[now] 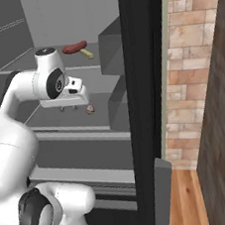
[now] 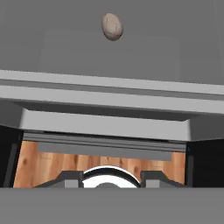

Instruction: Pick the egg and butter from the fridge and place them by the bowl for mixing.

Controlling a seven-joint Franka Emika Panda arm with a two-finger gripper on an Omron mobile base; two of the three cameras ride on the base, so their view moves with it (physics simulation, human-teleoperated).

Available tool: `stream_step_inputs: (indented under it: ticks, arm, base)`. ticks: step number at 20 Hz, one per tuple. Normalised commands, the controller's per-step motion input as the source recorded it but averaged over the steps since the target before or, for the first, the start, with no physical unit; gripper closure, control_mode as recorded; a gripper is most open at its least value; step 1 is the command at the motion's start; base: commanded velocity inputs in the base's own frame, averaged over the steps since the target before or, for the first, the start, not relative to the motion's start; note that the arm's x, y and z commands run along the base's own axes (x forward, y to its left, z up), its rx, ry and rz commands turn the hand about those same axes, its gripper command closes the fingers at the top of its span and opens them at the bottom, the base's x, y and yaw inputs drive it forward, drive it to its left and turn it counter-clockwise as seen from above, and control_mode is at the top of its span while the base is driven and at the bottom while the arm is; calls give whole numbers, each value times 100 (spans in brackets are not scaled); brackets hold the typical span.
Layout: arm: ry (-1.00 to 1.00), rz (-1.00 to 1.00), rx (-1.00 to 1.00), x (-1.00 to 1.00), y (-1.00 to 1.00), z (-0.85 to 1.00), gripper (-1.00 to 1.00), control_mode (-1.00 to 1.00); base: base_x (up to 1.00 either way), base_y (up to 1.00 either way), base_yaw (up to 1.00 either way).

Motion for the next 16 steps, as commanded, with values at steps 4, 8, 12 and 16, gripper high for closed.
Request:
stream_step_inputs:
  ticks: [4,8,12,16]
  arm:
    - [0,0,0,-10,0,-3,-100,-100]
    - [-19,0,1,-9,2,-28,-100,-100]
    - [-20,-3,20,6,7,-33,-100,-100]
    - [-15,-6,22,16,6,-25,-100,-100]
  base:
    - [0,0,0]
    - [0,0,0]
    - [0,0,0]
    - [0,0,0]
